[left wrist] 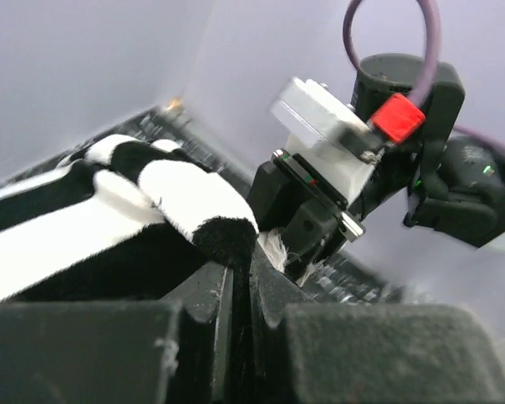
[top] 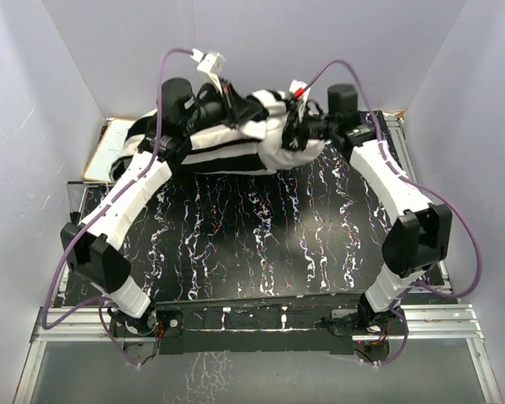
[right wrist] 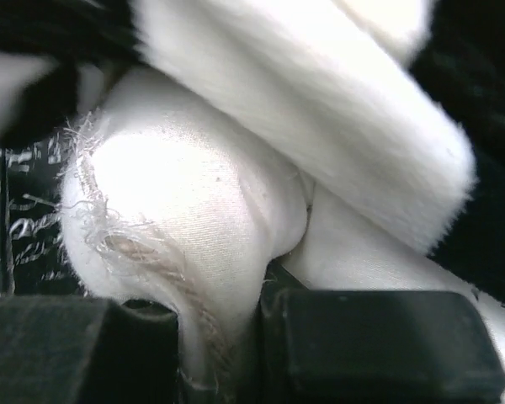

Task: Put the pillow into the pillowcase
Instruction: Stuff the pillow into the pillowcase.

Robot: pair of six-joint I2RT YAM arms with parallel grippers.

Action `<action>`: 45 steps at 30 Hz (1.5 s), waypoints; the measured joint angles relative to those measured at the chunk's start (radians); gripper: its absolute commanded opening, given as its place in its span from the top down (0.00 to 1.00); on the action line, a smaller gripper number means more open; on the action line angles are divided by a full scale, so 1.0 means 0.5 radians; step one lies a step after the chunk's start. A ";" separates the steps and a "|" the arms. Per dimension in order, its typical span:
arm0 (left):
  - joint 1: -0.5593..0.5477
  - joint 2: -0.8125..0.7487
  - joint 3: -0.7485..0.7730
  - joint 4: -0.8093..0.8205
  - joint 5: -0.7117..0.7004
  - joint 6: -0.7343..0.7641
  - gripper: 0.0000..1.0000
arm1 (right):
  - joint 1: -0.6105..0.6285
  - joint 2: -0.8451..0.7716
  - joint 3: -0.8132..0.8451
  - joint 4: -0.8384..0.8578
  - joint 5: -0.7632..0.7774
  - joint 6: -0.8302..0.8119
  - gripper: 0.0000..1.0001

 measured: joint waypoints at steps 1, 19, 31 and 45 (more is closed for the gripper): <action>0.002 0.053 0.116 0.050 0.046 -0.095 1.00 | -0.021 -0.028 0.083 -0.002 -0.022 0.016 0.90; -0.207 0.576 1.003 1.220 0.379 -1.268 1.00 | -0.227 -0.107 1.582 -0.329 -0.007 -0.127 0.75; -0.201 -0.689 -0.790 0.702 0.350 -0.661 1.00 | 0.135 -0.305 0.237 -0.517 -0.230 -1.408 0.79; -0.216 -1.330 -0.580 -0.695 -0.235 -0.134 0.49 | 0.372 -0.687 -0.346 -0.373 -0.064 -2.007 0.81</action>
